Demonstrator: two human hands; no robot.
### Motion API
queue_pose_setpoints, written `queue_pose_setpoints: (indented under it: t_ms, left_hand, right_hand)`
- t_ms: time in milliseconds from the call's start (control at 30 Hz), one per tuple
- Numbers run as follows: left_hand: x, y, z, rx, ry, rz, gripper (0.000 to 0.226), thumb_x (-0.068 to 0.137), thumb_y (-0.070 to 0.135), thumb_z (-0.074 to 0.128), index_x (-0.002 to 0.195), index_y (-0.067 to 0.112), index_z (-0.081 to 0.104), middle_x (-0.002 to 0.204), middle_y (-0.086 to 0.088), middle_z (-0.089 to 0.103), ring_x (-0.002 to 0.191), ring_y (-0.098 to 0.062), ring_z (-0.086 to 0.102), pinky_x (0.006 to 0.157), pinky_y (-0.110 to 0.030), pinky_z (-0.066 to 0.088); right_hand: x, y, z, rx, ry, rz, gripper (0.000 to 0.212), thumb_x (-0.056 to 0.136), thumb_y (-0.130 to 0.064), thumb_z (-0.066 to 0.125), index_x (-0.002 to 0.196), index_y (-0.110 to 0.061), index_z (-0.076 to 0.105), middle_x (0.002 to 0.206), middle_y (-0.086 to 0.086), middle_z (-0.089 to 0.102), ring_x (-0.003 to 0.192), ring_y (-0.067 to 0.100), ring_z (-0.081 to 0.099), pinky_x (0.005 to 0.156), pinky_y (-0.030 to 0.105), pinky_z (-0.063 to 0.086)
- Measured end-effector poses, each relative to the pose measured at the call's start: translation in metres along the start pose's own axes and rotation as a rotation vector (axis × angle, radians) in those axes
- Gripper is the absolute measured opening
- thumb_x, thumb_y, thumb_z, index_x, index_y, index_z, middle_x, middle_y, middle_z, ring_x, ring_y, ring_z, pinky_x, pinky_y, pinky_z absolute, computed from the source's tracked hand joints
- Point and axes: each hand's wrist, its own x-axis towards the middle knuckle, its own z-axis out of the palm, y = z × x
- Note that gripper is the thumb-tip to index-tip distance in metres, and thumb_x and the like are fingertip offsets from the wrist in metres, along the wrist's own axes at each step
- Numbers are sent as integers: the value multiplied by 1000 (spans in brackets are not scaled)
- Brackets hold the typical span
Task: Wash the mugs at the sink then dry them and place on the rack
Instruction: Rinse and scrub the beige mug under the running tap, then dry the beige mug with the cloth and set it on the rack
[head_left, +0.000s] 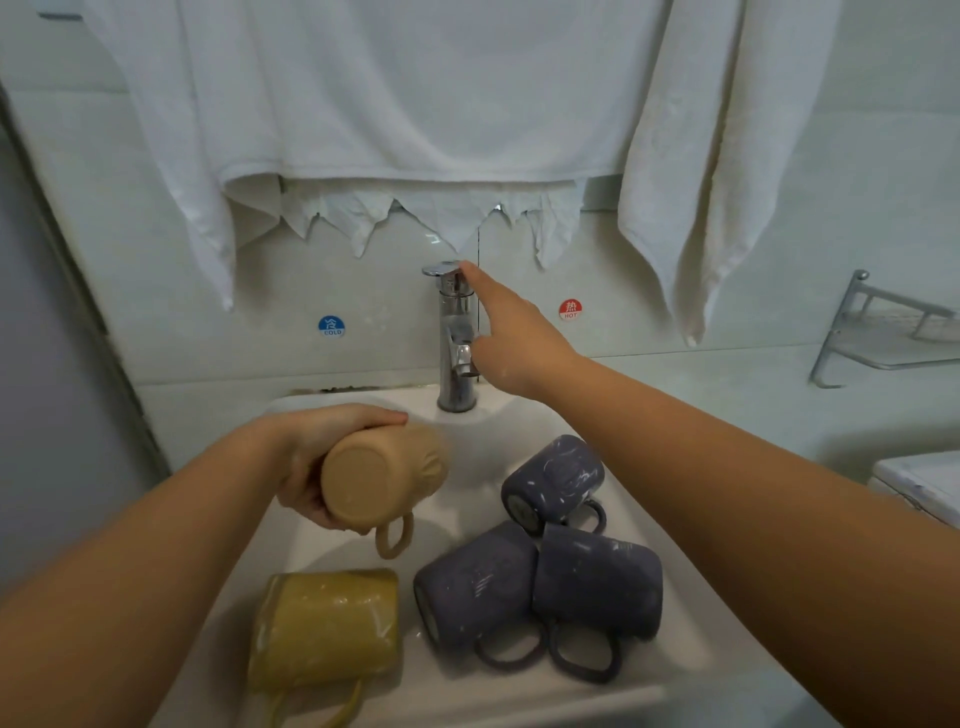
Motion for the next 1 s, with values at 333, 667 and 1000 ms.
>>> queue_pose_setpoints:
  t_ms: [333, 667, 1000]
  left_hand:
    - [-10, 11, 20, 529, 193, 111, 93, 64, 73, 69, 129, 11, 45, 118, -13, 62, 98, -28, 64, 83, -36, 53]
    - [-49, 14, -1, 383, 230, 627, 106, 21, 88, 69, 112, 36, 60, 107, 7, 70, 94, -15, 69, 84, -32, 55]
    - [-109, 106, -18, -263, -140, 782, 79, -1, 54, 92, 68, 17, 80, 80, -12, 75, 65, -19, 73, 49, -25, 55]
  right_hand:
    - [-13, 41, 9, -12, -97, 227, 47, 95, -7, 46, 140, -18, 41, 138, 10, 48, 117, 28, 51, 91, 32, 44]
    - [-16, 85, 10, 675, -441, 555, 29, 95, -20, 54, 121, -7, 58, 103, 12, 68, 90, 23, 68, 81, 35, 55]
    - [27, 79, -87, 646, -391, 610, 30, 97, -25, 53, 122, -11, 58, 107, 9, 68, 95, 22, 67, 85, 34, 55]
